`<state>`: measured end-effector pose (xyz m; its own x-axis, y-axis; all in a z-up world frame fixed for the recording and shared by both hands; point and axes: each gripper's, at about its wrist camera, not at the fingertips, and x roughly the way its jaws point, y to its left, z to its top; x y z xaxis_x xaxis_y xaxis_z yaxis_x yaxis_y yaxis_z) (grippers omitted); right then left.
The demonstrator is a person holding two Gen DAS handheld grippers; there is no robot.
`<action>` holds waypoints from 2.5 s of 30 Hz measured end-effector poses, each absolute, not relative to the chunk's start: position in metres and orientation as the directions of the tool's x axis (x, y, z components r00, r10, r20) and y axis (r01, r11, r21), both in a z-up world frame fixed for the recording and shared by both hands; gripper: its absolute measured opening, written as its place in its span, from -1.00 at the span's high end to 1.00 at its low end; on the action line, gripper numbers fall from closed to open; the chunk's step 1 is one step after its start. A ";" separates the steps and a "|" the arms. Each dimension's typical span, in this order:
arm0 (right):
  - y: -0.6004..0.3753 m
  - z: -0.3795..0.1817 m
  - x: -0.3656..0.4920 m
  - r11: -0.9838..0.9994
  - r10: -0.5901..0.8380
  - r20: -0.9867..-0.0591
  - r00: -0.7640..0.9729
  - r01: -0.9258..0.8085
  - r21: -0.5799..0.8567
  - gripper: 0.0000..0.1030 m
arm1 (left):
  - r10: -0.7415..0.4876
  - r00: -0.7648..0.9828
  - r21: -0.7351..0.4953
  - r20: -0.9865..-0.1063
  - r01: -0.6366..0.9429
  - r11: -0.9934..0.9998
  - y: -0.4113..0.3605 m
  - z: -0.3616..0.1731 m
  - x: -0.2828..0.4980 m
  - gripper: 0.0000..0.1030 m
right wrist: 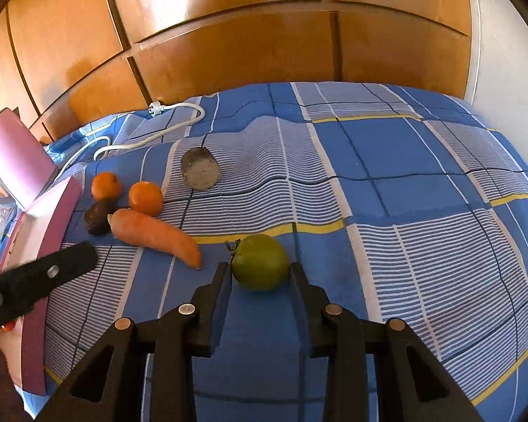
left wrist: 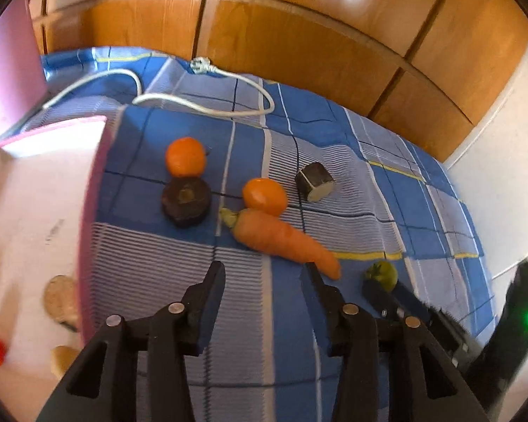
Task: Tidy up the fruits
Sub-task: 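Move left tool to the carrot and close on it while right tool holds the lime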
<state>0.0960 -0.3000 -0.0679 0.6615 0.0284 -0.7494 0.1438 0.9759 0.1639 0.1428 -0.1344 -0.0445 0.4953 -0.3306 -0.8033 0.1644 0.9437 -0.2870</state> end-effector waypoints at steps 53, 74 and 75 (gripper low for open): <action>-0.298 -0.067 0.080 0.972 0.092 -0.749 0.656 0.104 0.211 0.35 | -0.471 0.310 -0.427 -0.826 0.202 0.881 -0.116 -0.066 0.102 0.24; -0.300 -0.068 0.079 0.969 0.102 -0.752 0.652 0.105 0.222 0.35 | -0.279 0.436 0.043 -0.855 0.597 0.801 -0.152 -0.044 0.130 -0.15; -0.300 -0.068 0.080 0.969 0.103 -0.751 0.652 0.105 0.225 0.35 | -0.280 0.422 0.043 -0.862 0.613 0.789 -0.154 -0.046 0.133 -0.15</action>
